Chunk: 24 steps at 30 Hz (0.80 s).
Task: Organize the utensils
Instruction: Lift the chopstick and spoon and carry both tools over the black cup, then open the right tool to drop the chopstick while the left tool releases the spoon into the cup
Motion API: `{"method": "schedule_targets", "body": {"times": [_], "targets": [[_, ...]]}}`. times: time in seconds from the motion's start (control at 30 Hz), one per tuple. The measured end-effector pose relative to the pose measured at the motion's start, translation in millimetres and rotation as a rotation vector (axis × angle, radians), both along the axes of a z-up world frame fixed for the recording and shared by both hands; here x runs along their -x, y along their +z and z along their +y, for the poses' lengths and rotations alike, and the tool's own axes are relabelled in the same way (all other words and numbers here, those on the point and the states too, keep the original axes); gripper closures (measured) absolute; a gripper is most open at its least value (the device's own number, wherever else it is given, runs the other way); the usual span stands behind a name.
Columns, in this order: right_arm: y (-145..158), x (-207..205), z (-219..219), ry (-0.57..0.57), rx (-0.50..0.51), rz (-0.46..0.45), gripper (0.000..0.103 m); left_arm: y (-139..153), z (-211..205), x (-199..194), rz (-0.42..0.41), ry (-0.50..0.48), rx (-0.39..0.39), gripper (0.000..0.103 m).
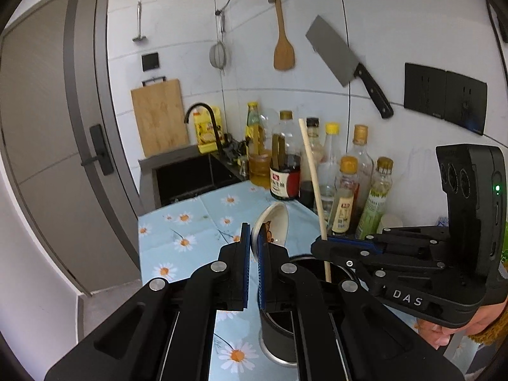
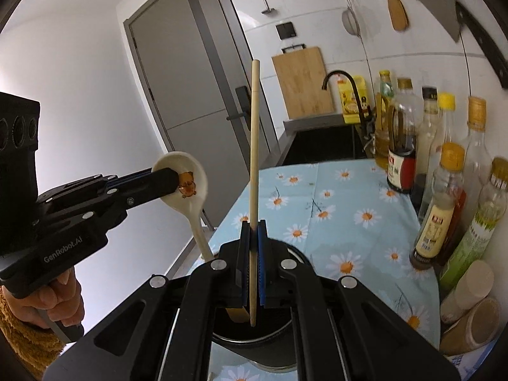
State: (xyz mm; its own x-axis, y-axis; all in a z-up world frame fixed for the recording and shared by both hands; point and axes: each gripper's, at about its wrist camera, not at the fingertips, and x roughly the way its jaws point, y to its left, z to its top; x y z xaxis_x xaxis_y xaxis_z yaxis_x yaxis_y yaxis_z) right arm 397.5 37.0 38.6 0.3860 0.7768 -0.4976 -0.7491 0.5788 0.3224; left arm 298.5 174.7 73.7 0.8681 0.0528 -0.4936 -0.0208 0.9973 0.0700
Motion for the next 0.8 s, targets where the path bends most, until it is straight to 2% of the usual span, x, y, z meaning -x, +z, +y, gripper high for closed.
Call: {"method": "schedule_targets", "body": {"times": [0.2, 0.37, 0.43, 0.5, 0.8], "targets": [[-8.3, 3.4, -0.8, -0.003, 0.011, 0.01, 0.097, -15.2, -0.9, -5.3, 0.043, -0.006, 0.03, 0.1], [-13.0, 4.0, -2.5, -0.017, 0.025, 0.039, 0.094, -23.3, 6.3, -5.3, 0.077, -0.003, 0.146, 0.095], [-11.0, 6.5, -4.8, -0.019, 0.02, 0.035, 0.093, -25.4, 6.0, -5.2, 0.085, -0.004, 0.152, 0.093], [-8.7, 8.1, -6.8, -0.016, 0.014, 0.044, 0.085, -27.3, 4.8, -4.7, 0.091, -0.003, 0.157, 0.093], [2.8, 14.2, -19.1, -0.034, -0.007, 0.044, 0.085, -27.4, 6.9, -4.4, 0.113, 0.001, 0.189, 0.091]]}}
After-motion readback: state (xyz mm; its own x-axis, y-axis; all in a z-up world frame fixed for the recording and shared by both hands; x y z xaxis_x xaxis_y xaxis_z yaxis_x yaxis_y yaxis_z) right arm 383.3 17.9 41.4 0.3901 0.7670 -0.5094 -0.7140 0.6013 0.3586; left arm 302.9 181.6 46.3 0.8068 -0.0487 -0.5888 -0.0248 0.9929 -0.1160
